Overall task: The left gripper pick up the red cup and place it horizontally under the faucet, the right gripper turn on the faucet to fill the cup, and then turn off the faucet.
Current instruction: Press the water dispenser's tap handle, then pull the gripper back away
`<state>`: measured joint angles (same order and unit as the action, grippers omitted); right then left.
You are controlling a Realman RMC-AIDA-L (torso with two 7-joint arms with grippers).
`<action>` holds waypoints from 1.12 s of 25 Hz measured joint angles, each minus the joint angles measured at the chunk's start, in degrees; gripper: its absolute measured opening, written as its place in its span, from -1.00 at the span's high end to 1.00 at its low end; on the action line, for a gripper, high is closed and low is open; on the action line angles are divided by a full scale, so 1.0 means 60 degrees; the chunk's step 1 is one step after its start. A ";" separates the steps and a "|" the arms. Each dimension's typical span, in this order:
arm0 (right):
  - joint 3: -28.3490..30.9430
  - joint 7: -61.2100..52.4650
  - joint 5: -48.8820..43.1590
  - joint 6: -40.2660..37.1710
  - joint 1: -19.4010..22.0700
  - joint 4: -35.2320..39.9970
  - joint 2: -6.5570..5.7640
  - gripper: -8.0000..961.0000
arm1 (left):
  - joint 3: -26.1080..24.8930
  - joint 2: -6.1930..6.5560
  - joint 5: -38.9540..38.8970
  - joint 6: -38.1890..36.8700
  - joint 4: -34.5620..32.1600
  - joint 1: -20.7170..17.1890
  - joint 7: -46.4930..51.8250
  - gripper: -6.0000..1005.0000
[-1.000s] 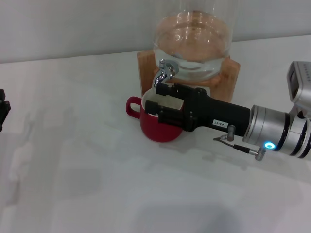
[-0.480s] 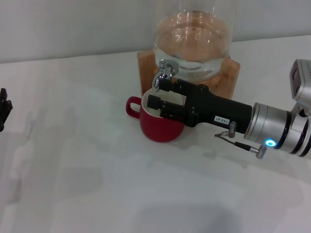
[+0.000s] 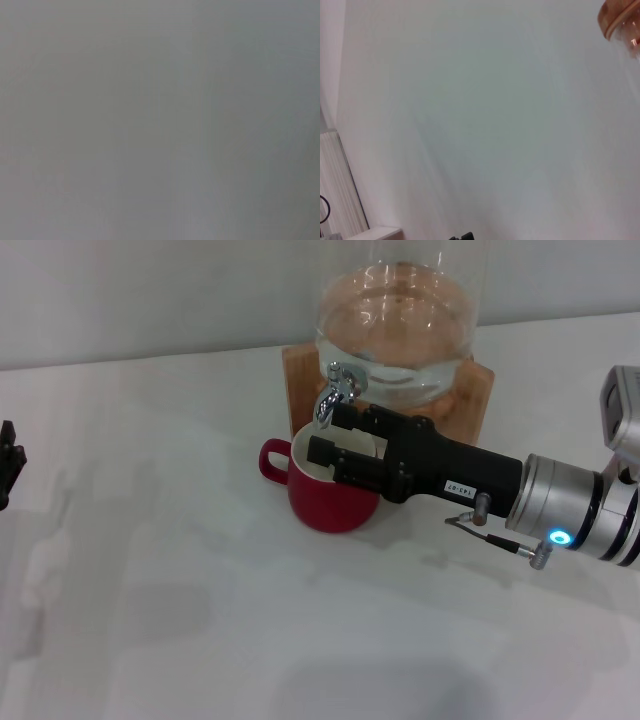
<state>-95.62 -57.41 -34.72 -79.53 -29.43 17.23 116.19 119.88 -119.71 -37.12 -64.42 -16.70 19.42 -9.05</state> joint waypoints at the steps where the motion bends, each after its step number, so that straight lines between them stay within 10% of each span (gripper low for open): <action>1: 0.0000 0.0009 0.0009 0.0000 0.0004 0.0000 -0.0001 -0.50 | 0.0000 0.0000 0.0002 0.0000 0.0000 0.0000 0.0000 -0.75; 28: -0.0004 0.0152 0.0229 -0.0009 0.0027 0.0000 -0.0001 -0.50 | 0.0000 0.0011 0.0004 -0.0002 0.0000 0.0017 0.0000 -0.75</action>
<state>-95.64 -56.50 -33.35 -79.59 -29.27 17.23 116.19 119.88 -119.64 -37.09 -64.43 -16.70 19.52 -9.05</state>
